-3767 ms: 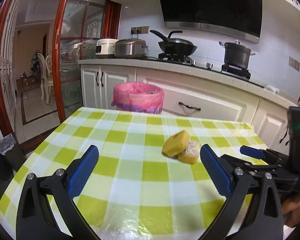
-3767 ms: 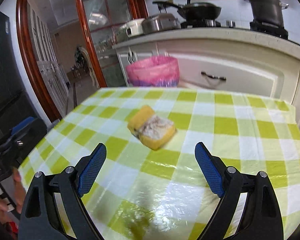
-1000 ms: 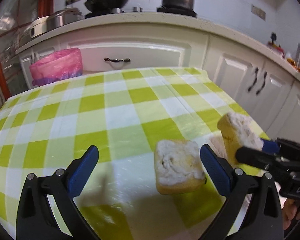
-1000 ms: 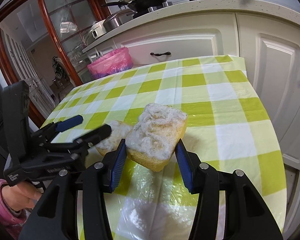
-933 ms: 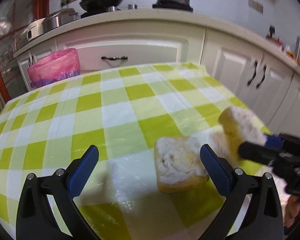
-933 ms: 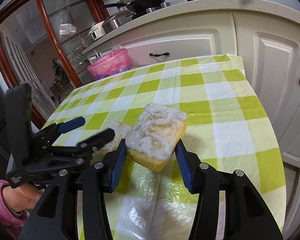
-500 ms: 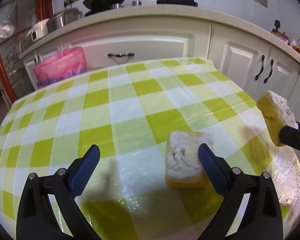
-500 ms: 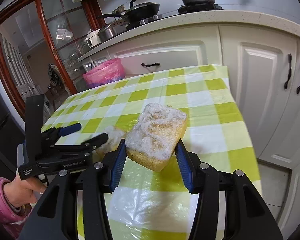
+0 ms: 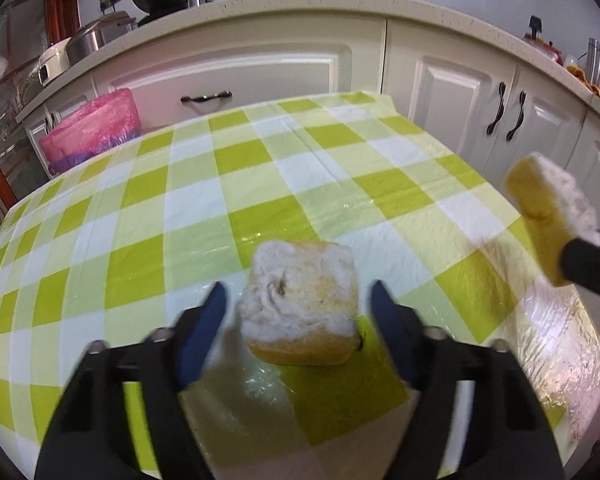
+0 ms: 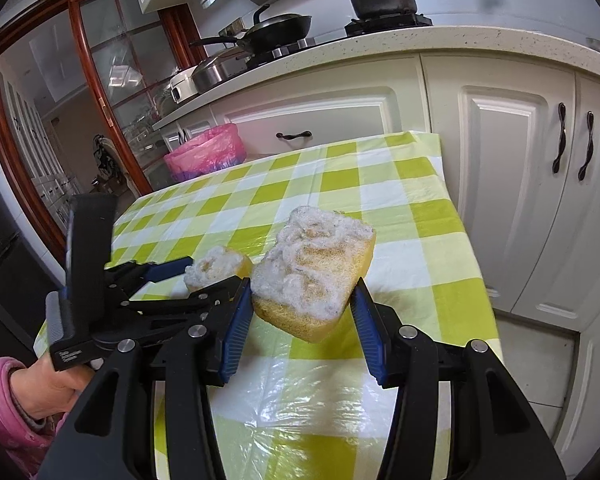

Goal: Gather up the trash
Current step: 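Lift both held sponges up from the table, then carry both sponges over the pink bin and open both tools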

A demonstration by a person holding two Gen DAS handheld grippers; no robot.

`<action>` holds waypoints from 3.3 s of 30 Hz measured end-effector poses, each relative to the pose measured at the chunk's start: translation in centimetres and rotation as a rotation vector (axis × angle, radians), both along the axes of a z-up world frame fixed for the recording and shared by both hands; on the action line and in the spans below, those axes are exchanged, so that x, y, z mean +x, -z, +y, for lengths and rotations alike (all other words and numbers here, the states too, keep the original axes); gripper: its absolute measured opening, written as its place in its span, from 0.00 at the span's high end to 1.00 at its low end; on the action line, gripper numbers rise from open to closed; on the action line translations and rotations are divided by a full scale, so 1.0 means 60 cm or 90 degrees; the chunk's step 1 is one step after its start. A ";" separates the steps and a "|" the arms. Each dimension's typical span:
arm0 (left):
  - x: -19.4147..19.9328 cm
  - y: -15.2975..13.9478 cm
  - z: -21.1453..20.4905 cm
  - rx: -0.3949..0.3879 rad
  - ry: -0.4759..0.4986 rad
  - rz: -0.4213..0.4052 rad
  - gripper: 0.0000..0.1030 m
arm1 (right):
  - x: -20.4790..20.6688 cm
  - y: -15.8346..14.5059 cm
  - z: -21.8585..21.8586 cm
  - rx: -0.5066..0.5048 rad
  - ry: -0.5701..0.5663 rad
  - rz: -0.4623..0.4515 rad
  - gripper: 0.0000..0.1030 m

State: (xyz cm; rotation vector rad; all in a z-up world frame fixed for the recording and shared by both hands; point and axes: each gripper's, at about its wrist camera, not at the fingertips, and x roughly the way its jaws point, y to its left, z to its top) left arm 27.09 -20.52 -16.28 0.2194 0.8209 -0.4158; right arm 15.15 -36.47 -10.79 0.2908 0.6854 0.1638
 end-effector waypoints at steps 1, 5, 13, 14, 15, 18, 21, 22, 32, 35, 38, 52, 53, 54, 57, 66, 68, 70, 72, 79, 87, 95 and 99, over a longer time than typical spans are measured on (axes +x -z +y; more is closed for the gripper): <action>0.001 0.001 0.000 -0.001 0.002 0.003 0.49 | -0.002 -0.002 -0.002 0.000 0.002 -0.002 0.53; -0.011 -0.007 0.009 -0.016 0.001 -0.020 0.53 | -0.005 -0.008 -0.001 0.000 0.006 -0.007 0.53; -0.058 -0.051 0.085 -0.069 -0.047 -0.084 0.54 | 0.002 -0.023 0.053 -0.013 -0.028 -0.017 0.53; -0.062 -0.057 0.103 -0.081 -0.061 -0.087 0.54 | 0.003 -0.026 0.066 -0.018 -0.037 -0.020 0.53; -0.066 -0.063 0.121 -0.092 -0.073 -0.089 0.54 | 0.005 -0.030 0.080 -0.022 -0.046 -0.022 0.53; -0.079 -0.079 0.171 -0.112 -0.101 -0.101 0.54 | 0.008 -0.038 0.116 -0.025 -0.069 -0.028 0.53; -0.092 -0.091 0.218 -0.128 -0.123 -0.107 0.54 | 0.013 -0.046 0.166 -0.037 -0.097 -0.038 0.53; -0.099 -0.095 0.240 -0.130 -0.135 -0.115 0.54 | 0.017 -0.048 0.186 -0.040 -0.109 -0.040 0.53; -0.133 -0.107 0.374 -0.125 -0.209 -0.150 0.54 | 0.057 -0.048 0.343 -0.058 -0.204 -0.028 0.53; -0.127 -0.109 0.406 -0.128 -0.234 -0.148 0.53 | 0.076 -0.050 0.375 -0.055 -0.223 -0.026 0.53; -0.118 -0.113 0.435 -0.137 -0.256 -0.146 0.53 | 0.095 -0.055 0.398 -0.055 -0.238 -0.027 0.53; -0.027 -0.178 0.460 -0.138 -0.281 -0.203 0.53 | 0.204 -0.109 0.422 -0.044 -0.238 -0.066 0.53; -0.016 -0.184 0.460 -0.138 -0.279 -0.206 0.53 | 0.216 -0.114 0.422 -0.045 -0.237 -0.073 0.53; -0.005 -0.190 0.461 -0.138 -0.278 -0.208 0.53 | 0.228 -0.118 0.422 -0.047 -0.236 -0.078 0.53; 0.035 -0.209 0.460 -0.134 -0.272 -0.222 0.53 | 0.263 -0.127 0.423 -0.048 -0.235 -0.087 0.53; 0.185 -0.239 0.455 -0.107 -0.258 -0.251 0.53 | 0.428 -0.144 0.419 -0.042 -0.229 -0.096 0.53; 0.228 -0.239 0.461 -0.107 -0.264 -0.250 0.53 | 0.474 -0.143 0.420 -0.045 -0.230 -0.096 0.53; 0.267 -0.237 0.468 -0.110 -0.267 -0.246 0.53 | 0.516 -0.143 0.421 -0.044 -0.231 -0.095 0.53; 0.310 -0.234 0.475 -0.113 -0.271 -0.241 0.53 | 0.559 -0.141 0.422 -0.045 -0.228 -0.094 0.53; 0.459 -0.228 0.494 -0.114 -0.267 -0.242 0.53 | 0.714 -0.125 0.443 -0.029 -0.242 -0.092 0.53; 0.608 -0.216 0.528 -0.136 -0.290 -0.232 0.52 | 0.869 -0.098 0.458 -0.032 -0.238 -0.085 0.52; 0.713 -0.166 0.546 -0.132 -0.292 -0.206 0.51 | 0.962 -0.058 0.481 -0.047 -0.255 -0.071 0.51; 0.744 -0.141 0.545 -0.121 -0.286 -0.197 0.50 | 0.995 -0.030 0.493 -0.053 -0.266 -0.056 0.49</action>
